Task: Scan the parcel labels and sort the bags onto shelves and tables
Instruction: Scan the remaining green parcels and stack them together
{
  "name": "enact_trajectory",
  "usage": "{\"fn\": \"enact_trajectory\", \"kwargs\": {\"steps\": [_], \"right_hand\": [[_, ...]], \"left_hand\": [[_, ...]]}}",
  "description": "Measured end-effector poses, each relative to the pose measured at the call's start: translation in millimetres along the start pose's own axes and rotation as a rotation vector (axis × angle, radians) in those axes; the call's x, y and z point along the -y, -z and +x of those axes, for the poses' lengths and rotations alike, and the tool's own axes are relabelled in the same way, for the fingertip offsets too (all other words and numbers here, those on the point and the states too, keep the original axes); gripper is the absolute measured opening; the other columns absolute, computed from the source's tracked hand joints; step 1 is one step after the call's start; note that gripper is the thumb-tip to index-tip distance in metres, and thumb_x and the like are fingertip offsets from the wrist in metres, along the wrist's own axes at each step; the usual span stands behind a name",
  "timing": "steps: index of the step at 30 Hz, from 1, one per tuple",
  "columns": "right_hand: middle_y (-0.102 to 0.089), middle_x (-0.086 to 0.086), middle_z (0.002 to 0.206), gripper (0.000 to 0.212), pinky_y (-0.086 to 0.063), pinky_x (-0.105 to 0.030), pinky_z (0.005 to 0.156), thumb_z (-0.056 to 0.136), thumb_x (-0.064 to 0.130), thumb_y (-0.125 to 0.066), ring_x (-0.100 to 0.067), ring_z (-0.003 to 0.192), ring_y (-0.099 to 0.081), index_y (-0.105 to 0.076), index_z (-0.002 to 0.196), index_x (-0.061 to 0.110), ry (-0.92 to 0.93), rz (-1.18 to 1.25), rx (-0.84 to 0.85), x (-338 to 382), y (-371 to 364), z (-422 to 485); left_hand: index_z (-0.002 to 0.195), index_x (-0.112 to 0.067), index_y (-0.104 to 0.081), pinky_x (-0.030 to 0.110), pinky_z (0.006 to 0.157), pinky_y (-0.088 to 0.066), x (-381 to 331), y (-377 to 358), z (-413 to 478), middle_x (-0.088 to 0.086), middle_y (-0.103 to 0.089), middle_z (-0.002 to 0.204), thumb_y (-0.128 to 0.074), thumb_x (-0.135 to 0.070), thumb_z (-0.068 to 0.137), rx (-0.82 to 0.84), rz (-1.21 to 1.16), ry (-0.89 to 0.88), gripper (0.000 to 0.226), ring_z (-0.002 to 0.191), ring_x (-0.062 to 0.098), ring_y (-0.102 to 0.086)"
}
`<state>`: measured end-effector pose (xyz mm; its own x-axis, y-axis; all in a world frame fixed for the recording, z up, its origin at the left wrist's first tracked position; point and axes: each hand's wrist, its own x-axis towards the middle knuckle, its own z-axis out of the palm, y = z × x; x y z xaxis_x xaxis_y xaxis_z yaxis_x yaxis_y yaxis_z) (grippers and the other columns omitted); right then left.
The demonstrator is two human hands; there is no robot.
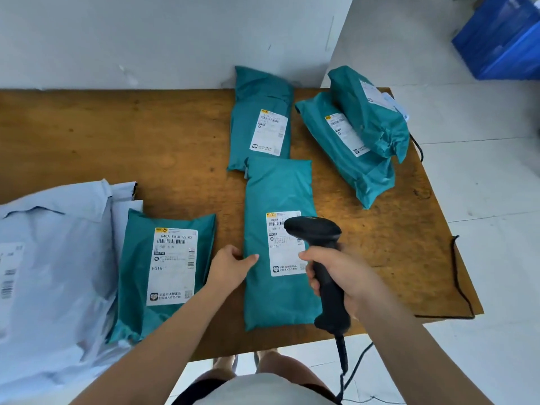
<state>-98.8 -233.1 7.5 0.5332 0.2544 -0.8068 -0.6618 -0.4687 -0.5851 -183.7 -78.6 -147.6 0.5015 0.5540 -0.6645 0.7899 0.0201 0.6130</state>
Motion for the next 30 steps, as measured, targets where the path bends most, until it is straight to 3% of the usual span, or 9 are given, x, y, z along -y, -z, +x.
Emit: {"fn": "enact_trajectory", "kwargs": {"steps": [3,7,15,20,24,26,27,30], "right_hand": [[-0.055,-0.007,0.055,0.01,-0.041,-0.022,0.043,0.084,0.013,-0.066,-0.014,0.041,-0.047,-0.059,0.08,0.006,-0.021,-0.025,-0.013,-1.9,-1.1,0.5],[-0.055,-0.007,0.056,0.013,-0.042,-0.025,0.047,0.084,0.013,-0.065,-0.015,0.043,-0.048,-0.065,0.09,0.001,-0.018,-0.051,-0.025,-5.3,-3.1,-0.2],[-0.056,-0.007,0.053,0.01,-0.041,-0.026,0.046,0.084,0.012,-0.067,-0.016,0.043,-0.047,-0.059,0.083,0.005,0.0,-0.003,-0.033,-8.3,-6.1,-6.5],[-0.053,-0.006,0.052,0.015,-0.038,-0.026,0.045,0.084,0.009,-0.066,-0.017,0.043,-0.045,-0.055,0.075,0.006,0.092,0.036,-0.012,-6.2,-4.5,-14.5],[-0.052,-0.006,0.053,0.02,-0.04,-0.026,0.045,0.085,0.01,-0.066,-0.017,0.044,-0.045,-0.053,0.07,0.006,0.166,0.037,0.01,1.7,-4.9,-16.8],[-0.051,-0.006,0.054,0.023,-0.04,-0.026,0.044,0.085,0.011,-0.066,-0.018,0.044,-0.045,-0.051,0.068,0.005,0.188,0.017,0.039,5.2,-7.8,-16.1],[-0.05,-0.006,0.054,0.023,-0.04,-0.026,0.044,0.085,0.011,-0.065,-0.018,0.044,-0.045,-0.051,0.067,0.005,0.196,0.01,0.052,6.1,-9.9,-15.1],[-0.05,-0.006,0.052,0.021,-0.039,-0.026,0.043,0.085,0.007,-0.065,-0.018,0.042,-0.044,-0.051,0.07,0.005,0.204,0.006,0.104,6.5,-20.3,-12.6]], "left_hand": [[0.075,-0.016,-0.053,0.039,0.069,-0.053,-0.9,-1.1,0.6,0.01,-0.069,0.082,-0.075,-0.033,0.076,-0.002,-0.011,-0.025,0.027,0.076,0.03,-0.067],[0.089,-0.014,-0.054,0.039,0.071,-0.054,2.0,-0.5,-0.3,0.01,-0.068,0.088,-0.074,-0.033,0.078,0.013,-0.002,-0.046,0.029,0.081,0.029,-0.067],[0.106,-0.007,-0.059,0.033,0.077,-0.053,-6.7,-6.1,-8.1,0.004,-0.067,0.099,-0.073,-0.033,0.079,0.066,-0.006,-0.087,0.039,0.093,0.022,-0.066],[0.099,-0.011,-0.06,0.028,0.075,-0.052,-34.5,6.5,-30.7,0.0,-0.069,0.099,-0.061,-0.014,0.086,0.037,-0.102,-0.205,0.014,0.087,0.016,-0.065],[0.09,-0.014,-0.054,0.024,0.063,-0.045,-44.5,63.2,-61.0,-0.005,-0.063,0.085,-0.059,-0.011,0.084,-0.069,-0.08,-0.31,0.008,0.079,0.015,-0.059],[0.085,-0.021,-0.053,0.017,0.063,-0.043,-34.0,102.0,-80.0,-0.009,-0.062,0.085,-0.058,-0.006,0.085,-0.138,-0.09,-0.334,0.016,0.079,0.013,-0.059],[0.086,-0.022,-0.052,0.018,0.066,-0.045,-25.0,121.1,-89.1,-0.009,-0.063,0.087,-0.058,-0.005,0.085,-0.171,-0.11,-0.311,0.018,0.081,0.014,-0.06],[0.103,-0.02,-0.048,0.038,0.076,-0.05,10.2,164.9,-108.8,0.001,-0.064,0.101,-0.061,-0.009,0.081,-0.222,-0.12,-0.142,0.028,0.089,0.027,-0.063]]}}
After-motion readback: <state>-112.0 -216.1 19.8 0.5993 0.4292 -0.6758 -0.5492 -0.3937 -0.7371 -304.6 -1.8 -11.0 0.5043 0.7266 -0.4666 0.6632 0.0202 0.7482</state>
